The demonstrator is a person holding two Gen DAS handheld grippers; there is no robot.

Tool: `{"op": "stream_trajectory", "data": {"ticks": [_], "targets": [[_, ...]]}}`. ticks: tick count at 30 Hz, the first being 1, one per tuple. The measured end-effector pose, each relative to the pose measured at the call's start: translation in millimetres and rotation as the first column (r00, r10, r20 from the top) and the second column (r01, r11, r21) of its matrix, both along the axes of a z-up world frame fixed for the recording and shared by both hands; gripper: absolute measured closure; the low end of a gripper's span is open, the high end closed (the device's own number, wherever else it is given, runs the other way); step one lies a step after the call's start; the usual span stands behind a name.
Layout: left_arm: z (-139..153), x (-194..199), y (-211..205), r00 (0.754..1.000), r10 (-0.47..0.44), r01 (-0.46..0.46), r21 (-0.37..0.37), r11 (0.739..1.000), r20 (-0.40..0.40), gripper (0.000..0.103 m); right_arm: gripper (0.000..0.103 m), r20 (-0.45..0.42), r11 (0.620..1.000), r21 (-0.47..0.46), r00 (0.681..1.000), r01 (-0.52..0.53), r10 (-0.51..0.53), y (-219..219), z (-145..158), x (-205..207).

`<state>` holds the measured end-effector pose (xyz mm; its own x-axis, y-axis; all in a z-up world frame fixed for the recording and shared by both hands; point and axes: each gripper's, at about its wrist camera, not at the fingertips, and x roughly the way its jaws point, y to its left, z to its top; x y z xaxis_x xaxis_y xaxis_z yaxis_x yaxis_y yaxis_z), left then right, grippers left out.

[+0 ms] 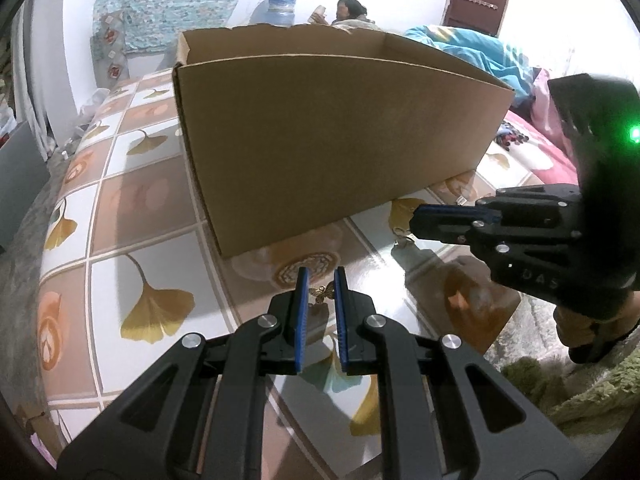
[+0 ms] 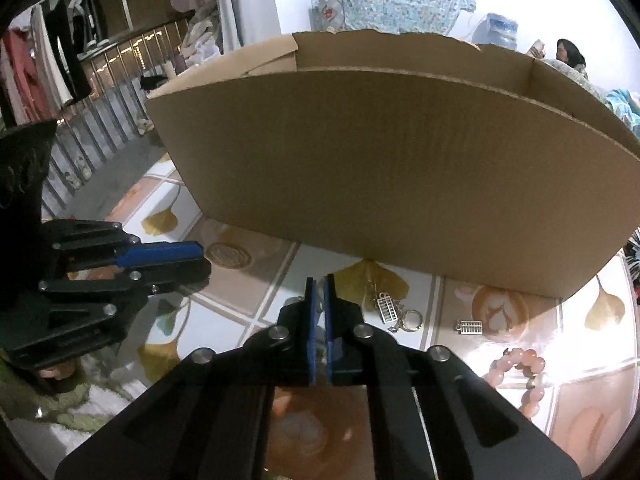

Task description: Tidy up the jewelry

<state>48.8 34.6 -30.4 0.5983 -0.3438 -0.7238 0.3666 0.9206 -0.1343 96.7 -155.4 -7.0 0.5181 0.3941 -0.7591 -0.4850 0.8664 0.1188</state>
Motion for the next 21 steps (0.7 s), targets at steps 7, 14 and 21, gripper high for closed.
{"op": "stream_trajectory", "data": {"ticks": [7, 14, 21], "targets": [[-1, -1, 4, 1.000, 0.000, 0.000, -0.007, 1.000, 0.002, 0.092, 0.073, -0.005, 0.999, -0.035, 1.000, -0.003, 0.003, 7, -6, 0], [-1, 1, 7, 1.000, -0.007, 0.007, -0.016, 1.000, 0.005, 0.092, 0.079, 0.005, 0.995, -0.093, 1.000, -0.017, 0.017, 19, -10, 7], [1, 5, 10, 1.000, 0.000, 0.000, -0.018, 1.000, 0.005, 0.092, 0.086, -0.033, 0.998, -0.055, 0.999, 0.000, -0.002, 16, -11, 14]]}}
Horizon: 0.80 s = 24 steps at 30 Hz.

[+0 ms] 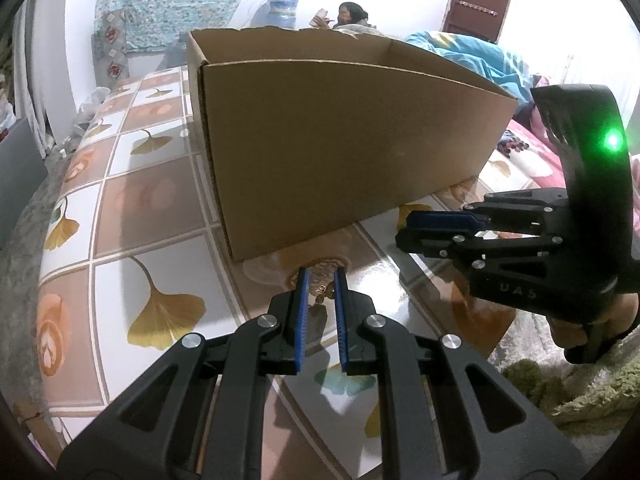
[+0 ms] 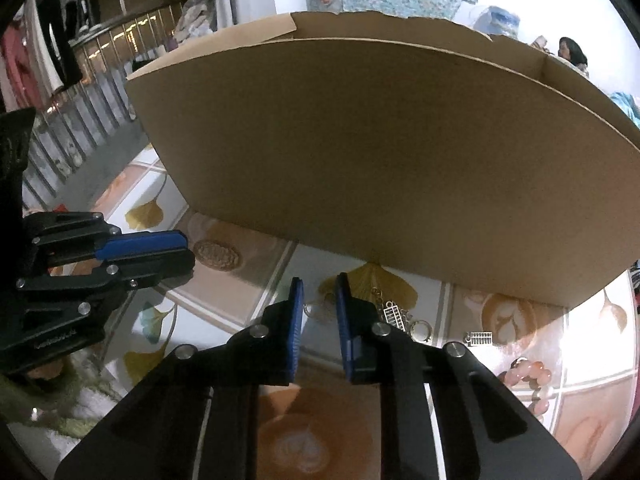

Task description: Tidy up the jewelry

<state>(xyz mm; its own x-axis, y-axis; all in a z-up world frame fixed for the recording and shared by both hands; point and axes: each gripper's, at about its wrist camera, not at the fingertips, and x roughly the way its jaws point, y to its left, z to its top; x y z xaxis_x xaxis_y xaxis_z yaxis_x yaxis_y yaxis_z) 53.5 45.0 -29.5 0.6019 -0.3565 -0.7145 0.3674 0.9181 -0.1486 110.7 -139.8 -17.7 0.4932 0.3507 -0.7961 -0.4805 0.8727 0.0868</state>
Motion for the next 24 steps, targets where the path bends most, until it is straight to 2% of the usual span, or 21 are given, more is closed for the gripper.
{"op": "stream_trajectory", "data": {"ticks": [7, 10, 13, 18, 24], "targets": [[9, -5, -7, 1.000, 0.001, -0.001, 0.034, 0.999, 0.012, 0.092, 0.086, -0.016, 0.998, 0.068, 1.000, 0.010, -0.009, -18, -2, 0], [15, -9, -11, 1.000, -0.008, 0.007, 0.042, 0.999, 0.021, 0.092, 0.087, -0.015, 0.991, 0.134, 1.000, 0.023, -0.022, -33, 5, -4], [32, -14, -17, 0.998, -0.029, 0.027, 0.036, 0.999, 0.051, 0.092, 0.086, 0.029, 0.979, 0.201, 0.999, 0.017, -0.023, -48, 24, -18], [77, -18, -25, 0.987, -0.080, 0.083, -0.011, 0.997, 0.142, 0.092, 0.086, 0.099, 0.958, 0.288, 0.995, -0.010, -0.020, -71, 58, -31], [119, 5, -42, 0.962, -0.158, 0.168, -0.027, 0.985, 0.224, 0.092, 0.086, 0.209, 0.945, 0.323, 0.977, -0.043, -0.027, -81, 98, -13]]}}
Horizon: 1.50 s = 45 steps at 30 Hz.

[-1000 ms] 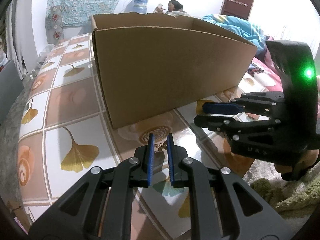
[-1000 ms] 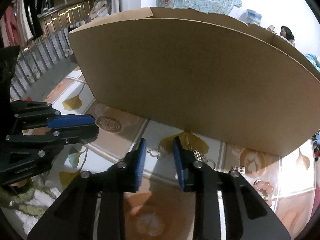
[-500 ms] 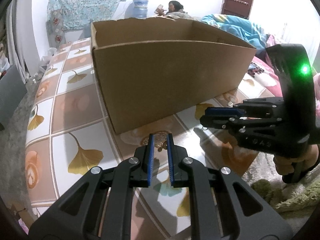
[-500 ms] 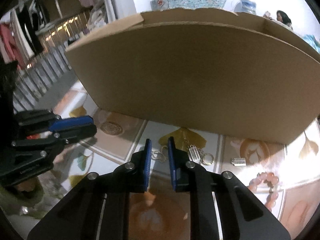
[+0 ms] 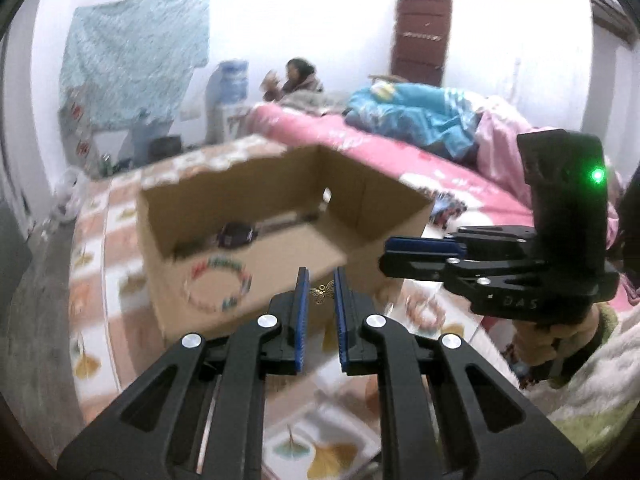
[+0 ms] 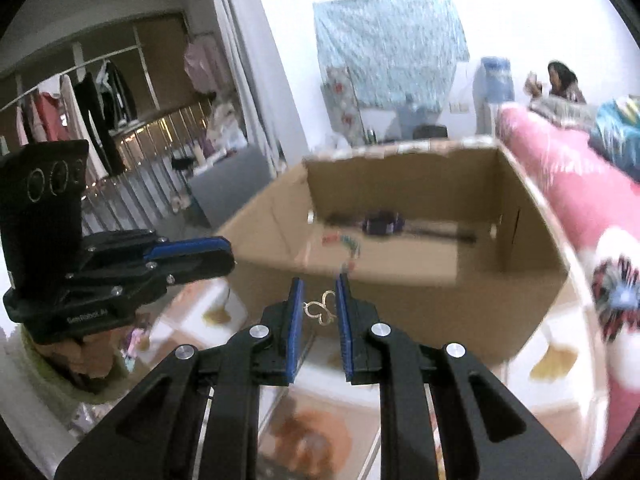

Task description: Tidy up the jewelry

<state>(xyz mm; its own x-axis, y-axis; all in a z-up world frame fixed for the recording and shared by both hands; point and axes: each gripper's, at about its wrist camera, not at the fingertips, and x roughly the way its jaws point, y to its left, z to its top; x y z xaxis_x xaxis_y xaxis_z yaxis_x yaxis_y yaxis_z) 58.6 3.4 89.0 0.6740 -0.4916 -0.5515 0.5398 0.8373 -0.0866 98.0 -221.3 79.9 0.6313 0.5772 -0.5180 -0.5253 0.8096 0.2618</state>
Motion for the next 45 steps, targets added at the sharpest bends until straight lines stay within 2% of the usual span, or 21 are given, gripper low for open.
{"op": "stream_trajectory", "data": {"ticks": [3, 5, 9, 13, 16, 19, 22, 27, 34, 37, 40, 45], "targets": [[5, 27, -11, 1.000, -0.019, 0.019, 0.017, 1.000, -0.007, 0.092, 0.086, -0.009, 1.000, -0.006, 1.000, 0.008, -0.008, 0, 5, 24], [1, 51, -18, 0.999, -0.011, 0.013, 0.047, 0.999, -0.047, 0.092, 0.086, -0.049, 1.000, -0.019, 0.999, 0.009, -0.010, 1, 5, 52], [-13, 103, -24, 0.982, 0.023, -0.014, 0.052, 0.999, -0.187, 0.092, 0.086, -0.160, 1.000, -0.019, 0.987, -0.002, -0.001, 3, 1, 102], [-24, 128, -24, 0.961, 0.054, -0.047, 0.031, 0.998, -0.271, 0.091, 0.085, -0.282, 1.000, -0.021, 0.959, 0.017, -0.023, 2, -10, 142], [-29, 135, -22, 0.951, 0.078, -0.079, 0.011, 0.997, -0.299, 0.091, 0.073, -0.307, 0.999, 0.024, 0.951, 0.037, -0.028, -8, -12, 151], [-32, 138, -16, 0.941, 0.091, -0.103, -0.022, 0.994, -0.327, 0.088, 0.072, -0.290, 0.996, 0.066, 0.956, 0.053, -0.032, -20, -7, 149], [-30, 135, -12, 0.941, 0.095, -0.115, -0.041, 0.993, -0.324, 0.086, 0.071, -0.270, 0.993, 0.094, 0.962, 0.076, -0.048, -32, 0, 146], [-19, 125, -7, 0.952, 0.107, -0.131, -0.063, 0.989, -0.286, 0.086, 0.071, -0.231, 0.986, 0.121, 0.969, 0.115, -0.085, -51, 14, 134], [-2, 95, -1, 0.973, 0.083, -0.106, -0.097, 0.990, -0.217, 0.086, 0.071, -0.190, 0.980, 0.140, 0.975, 0.142, -0.114, -65, 26, 99], [3, 76, 3, 0.982, 0.060, -0.083, -0.126, 0.989, -0.176, 0.084, 0.070, -0.174, 0.979, 0.153, 0.979, 0.137, -0.110, -66, 25, 77], [4, 54, 8, 0.990, 0.041, -0.060, -0.139, 0.988, -0.136, 0.077, 0.063, -0.167, 0.977, 0.171, 0.981, 0.128, -0.099, -66, 18, 53], [-9, 26, 13, 0.990, 0.009, -0.029, -0.144, 0.989, -0.139, 0.072, 0.058, -0.184, 0.983, 0.150, 0.980, 0.109, -0.080, -55, 1, 22]]}}
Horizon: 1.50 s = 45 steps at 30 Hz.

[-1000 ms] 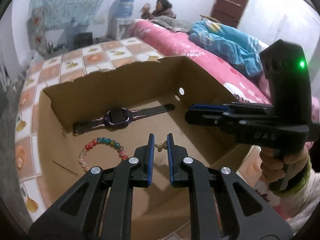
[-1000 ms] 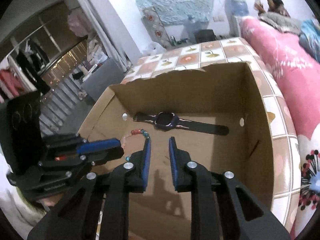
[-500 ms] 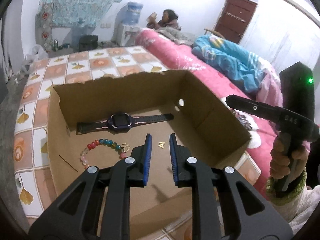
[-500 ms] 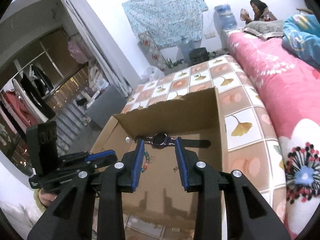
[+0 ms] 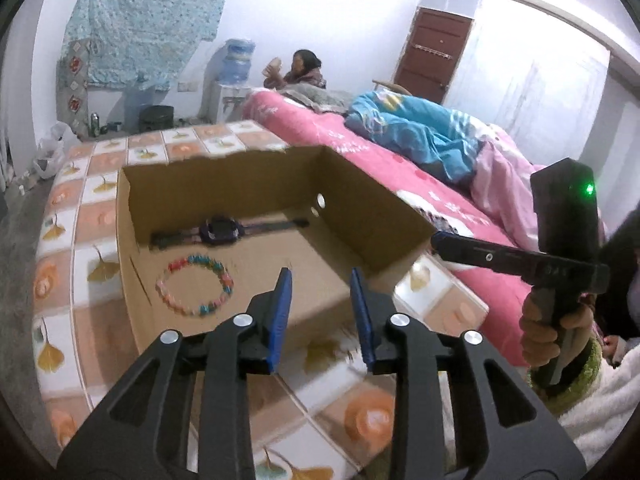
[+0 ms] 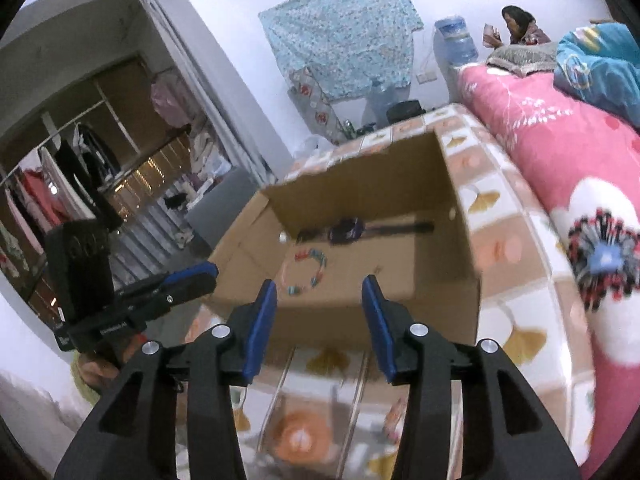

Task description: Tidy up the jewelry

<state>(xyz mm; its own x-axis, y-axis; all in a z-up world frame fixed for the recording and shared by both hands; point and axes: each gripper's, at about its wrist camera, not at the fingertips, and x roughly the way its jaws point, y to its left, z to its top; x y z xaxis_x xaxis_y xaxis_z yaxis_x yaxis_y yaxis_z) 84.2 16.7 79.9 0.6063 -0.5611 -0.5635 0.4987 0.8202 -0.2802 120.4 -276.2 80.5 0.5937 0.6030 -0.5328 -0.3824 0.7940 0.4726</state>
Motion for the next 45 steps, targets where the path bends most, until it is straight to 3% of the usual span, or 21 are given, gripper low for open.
{"op": "stream_trajectory", "data": {"ticks": [11, 16, 18, 41, 45], "targets": [[-45, -31, -12, 0.993, -0.054, 0.056, 0.020, 0.998, -0.104, 0.071, 0.058, -0.124, 0.999, 0.036, 0.992, 0.002, 0.002, 2, -41, -22], [-59, -30, -21, 0.991, -0.054, 0.061, 0.049, 0.997, -0.126, 0.071, 0.057, -0.136, 0.999, 0.033, 0.991, 0.004, 0.001, 3, -45, -20], [-63, -29, -24, 0.990, -0.049, 0.058, 0.068, 0.996, -0.130, 0.071, 0.049, -0.139, 0.999, 0.031, 0.990, 0.005, -0.001, 4, -47, -19], [-91, -23, -37, 0.985, -0.016, 0.048, 0.182, 0.982, -0.172, 0.071, 0.049, -0.182, 1.000, 0.015, 0.983, 0.012, -0.009, -3, -70, -32], [-95, -23, -40, 0.983, -0.013, 0.049, 0.196, 0.979, -0.181, 0.071, 0.039, -0.172, 1.000, 0.010, 0.985, 0.014, -0.012, -5, -72, -37]]}}
